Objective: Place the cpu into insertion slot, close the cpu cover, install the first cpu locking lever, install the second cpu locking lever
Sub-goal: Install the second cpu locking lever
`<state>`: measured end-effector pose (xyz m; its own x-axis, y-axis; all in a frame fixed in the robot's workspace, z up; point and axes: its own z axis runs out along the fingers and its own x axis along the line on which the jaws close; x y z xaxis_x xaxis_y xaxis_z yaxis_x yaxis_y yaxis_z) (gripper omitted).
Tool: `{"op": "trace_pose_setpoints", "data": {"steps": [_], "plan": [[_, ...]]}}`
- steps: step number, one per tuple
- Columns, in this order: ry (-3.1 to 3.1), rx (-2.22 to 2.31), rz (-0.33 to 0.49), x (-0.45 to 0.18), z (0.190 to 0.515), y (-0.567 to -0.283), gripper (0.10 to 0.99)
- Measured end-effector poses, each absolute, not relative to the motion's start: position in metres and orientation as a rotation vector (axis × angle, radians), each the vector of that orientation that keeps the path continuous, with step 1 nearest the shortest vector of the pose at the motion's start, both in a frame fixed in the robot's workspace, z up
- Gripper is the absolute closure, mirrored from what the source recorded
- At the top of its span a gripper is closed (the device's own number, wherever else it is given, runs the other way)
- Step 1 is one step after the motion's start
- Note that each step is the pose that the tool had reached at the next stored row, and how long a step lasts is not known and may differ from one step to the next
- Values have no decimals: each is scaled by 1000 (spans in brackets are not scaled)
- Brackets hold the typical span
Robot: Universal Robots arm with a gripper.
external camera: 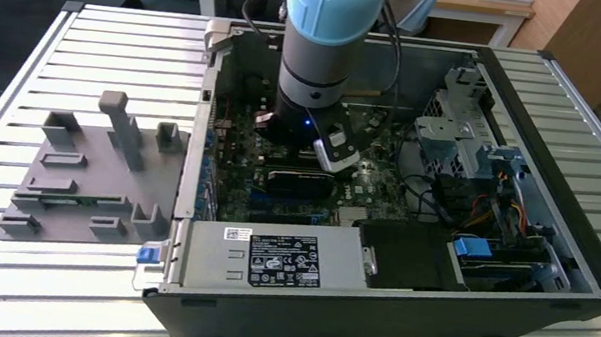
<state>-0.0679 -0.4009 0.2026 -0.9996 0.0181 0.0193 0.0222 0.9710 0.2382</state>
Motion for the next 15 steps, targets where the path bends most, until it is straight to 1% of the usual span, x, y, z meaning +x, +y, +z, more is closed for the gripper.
{"op": "trace_pose_setpoints", "data": {"steps": [15], "plan": [[-3099, -42, -400, -73, 197, -397, 973]]}}
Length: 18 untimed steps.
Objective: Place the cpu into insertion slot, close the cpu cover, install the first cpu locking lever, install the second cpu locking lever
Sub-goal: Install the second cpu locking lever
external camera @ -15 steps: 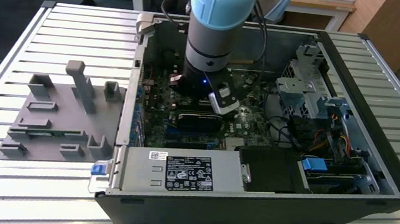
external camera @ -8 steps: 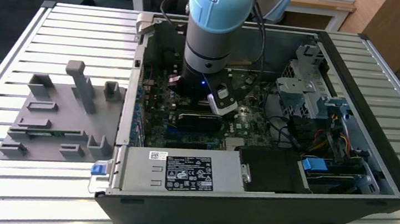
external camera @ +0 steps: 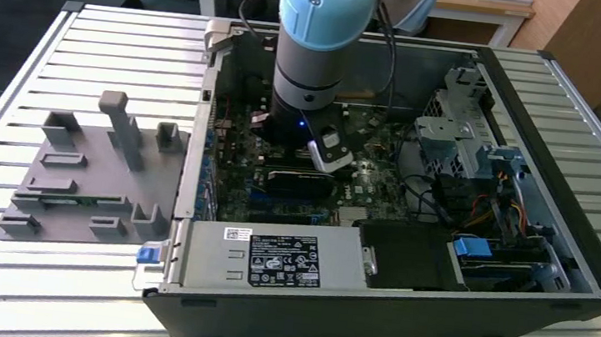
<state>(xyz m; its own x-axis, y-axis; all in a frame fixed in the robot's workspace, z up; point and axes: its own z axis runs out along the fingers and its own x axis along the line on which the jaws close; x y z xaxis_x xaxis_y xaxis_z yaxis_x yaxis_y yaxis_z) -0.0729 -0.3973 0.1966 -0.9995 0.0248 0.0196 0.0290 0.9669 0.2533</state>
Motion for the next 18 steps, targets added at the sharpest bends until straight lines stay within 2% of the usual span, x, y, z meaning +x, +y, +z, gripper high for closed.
{"op": "trace_pose_setpoints", "data": {"steps": [18], "plan": [[-3099, -60, -409, -78, 190, -388, 973]]}}
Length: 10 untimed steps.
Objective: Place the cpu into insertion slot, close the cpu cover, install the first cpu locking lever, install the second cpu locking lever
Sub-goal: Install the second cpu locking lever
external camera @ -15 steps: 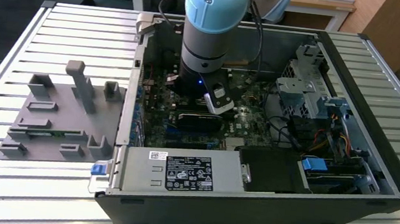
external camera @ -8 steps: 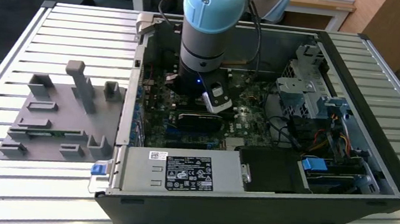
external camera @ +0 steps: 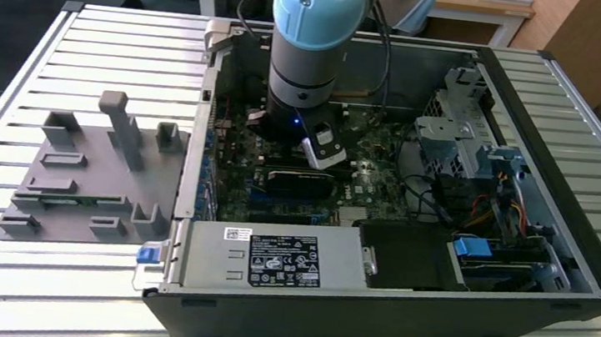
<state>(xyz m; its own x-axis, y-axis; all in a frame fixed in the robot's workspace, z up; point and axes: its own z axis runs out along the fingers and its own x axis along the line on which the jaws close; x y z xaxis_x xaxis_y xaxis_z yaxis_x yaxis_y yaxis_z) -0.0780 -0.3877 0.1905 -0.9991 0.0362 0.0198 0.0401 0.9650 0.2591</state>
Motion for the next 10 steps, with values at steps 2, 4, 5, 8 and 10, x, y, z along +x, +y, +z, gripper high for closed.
{"op": "trace_pose_setpoints", "data": {"steps": [2, 4, 5, 8, 10], "plan": [[-3099, -60, -409, -78, 191, -388, 973], [-3099, -60, -409, -78, 193, -388, 973], [-3099, -60, -410, -78, 194, -388, 973], [-3099, -60, -410, -78, 199, -388, 973], [-3099, -60, -411, -78, 201, -388, 973]]}}
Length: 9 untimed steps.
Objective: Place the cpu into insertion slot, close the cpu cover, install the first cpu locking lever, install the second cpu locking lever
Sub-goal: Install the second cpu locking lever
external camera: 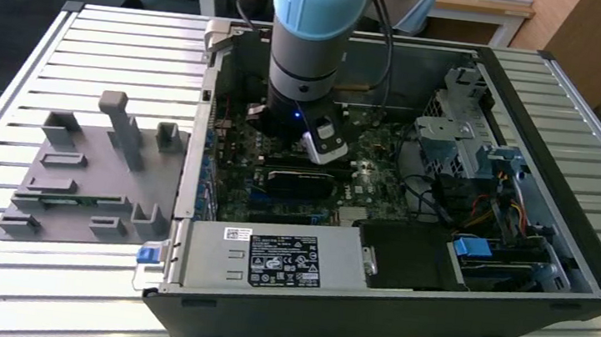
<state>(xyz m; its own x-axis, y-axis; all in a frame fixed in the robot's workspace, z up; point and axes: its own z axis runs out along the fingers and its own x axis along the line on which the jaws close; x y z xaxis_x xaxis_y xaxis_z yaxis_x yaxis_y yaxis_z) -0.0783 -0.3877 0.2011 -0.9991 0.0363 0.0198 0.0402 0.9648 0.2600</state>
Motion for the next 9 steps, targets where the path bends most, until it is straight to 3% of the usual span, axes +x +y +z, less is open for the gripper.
{"op": "trace_pose_setpoints", "data": {"steps": [9], "plan": [[-3098, -60, -418, -78, 214, -388, 973]]}}
